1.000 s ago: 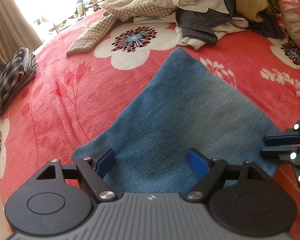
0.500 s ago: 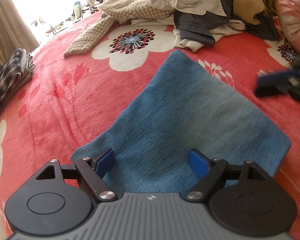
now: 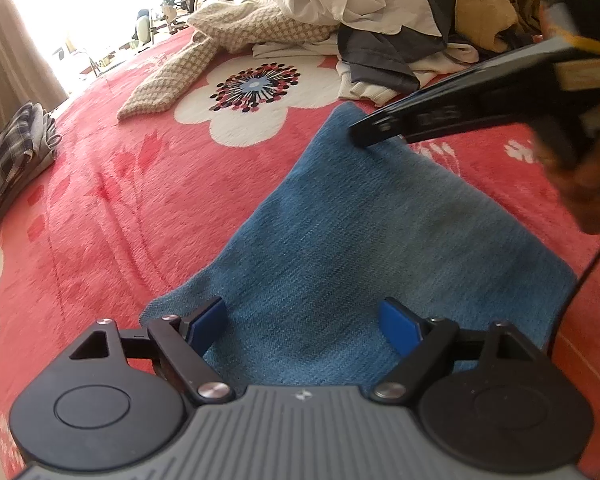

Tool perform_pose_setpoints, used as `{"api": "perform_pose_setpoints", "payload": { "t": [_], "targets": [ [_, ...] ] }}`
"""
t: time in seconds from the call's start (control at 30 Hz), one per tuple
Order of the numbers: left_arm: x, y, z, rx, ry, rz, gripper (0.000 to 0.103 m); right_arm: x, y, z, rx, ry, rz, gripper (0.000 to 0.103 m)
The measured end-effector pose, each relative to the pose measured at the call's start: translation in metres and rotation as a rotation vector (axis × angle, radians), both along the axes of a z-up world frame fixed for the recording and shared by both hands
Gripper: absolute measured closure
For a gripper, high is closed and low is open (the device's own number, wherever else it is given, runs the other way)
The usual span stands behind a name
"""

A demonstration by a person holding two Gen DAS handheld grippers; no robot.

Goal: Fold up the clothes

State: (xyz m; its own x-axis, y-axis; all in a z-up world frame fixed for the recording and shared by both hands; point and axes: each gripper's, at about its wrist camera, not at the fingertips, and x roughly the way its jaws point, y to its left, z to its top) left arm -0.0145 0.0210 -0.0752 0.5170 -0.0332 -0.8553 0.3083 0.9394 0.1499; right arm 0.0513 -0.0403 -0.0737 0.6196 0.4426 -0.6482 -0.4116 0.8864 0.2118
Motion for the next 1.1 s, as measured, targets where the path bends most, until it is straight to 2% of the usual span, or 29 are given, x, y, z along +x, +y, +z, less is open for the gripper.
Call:
{"api": "perform_pose_setpoints", "payload": {
  "t": [0.13,0.27,0.33,0.43,0.5,0.57,0.6,0.77,0.87,0.97,1.03,1.1],
  "targets": [
    [-0.004,0.004,0.003,-0.017,-0.024,-0.017,0.019,0.018,-0.002,-0.015,0.051,0.058,-0.040,0.092],
    [-0.027,0.006,0.024,0.031,-0.233,-0.065,0.018,0.020,-0.026,-0.015,0.235,0.097,-0.091,0.089],
    [-0.034,0.010,0.029,0.076,-0.278,-0.080,0.018,0.014,-0.039,-0.011,0.296,0.101,-0.095,0.081],
    [-0.043,0.030,0.032,0.059,-0.257,-0.052,0.018,0.004,-0.056,-0.008,0.323,0.113,-0.106,0.070],
    [-0.046,0.057,0.037,-0.074,-0.183,-0.006,0.018,-0.004,-0.067,-0.008,0.324,0.129,-0.120,0.063],
    [-0.053,0.089,0.042,-0.304,-0.117,0.045,0.017,-0.011,-0.077,-0.010,0.328,0.154,-0.140,0.058],
    [-0.055,0.101,0.043,-0.376,-0.088,0.065,0.016,-0.014,-0.081,-0.012,0.334,0.168,-0.148,0.057],
    [-0.057,0.135,0.019,-0.521,0.047,0.212,0.016,-0.023,-0.096,-0.023,0.389,0.234,-0.156,0.052],
    [-0.055,0.149,0.001,-0.720,0.139,0.251,0.016,-0.024,-0.098,-0.030,0.414,0.279,-0.147,0.047],
    [-0.050,0.156,-0.015,-0.867,0.185,0.286,0.016,-0.024,-0.098,-0.038,0.432,0.321,-0.153,0.045],
    [-0.044,0.153,-0.021,-0.865,0.191,0.276,0.016,-0.024,-0.098,-0.044,0.465,0.360,-0.159,0.044],
    [-0.039,0.147,-0.025,-0.809,0.189,0.253,0.016,-0.025,-0.099,-0.050,0.507,0.403,-0.162,0.043]
  ]
}}
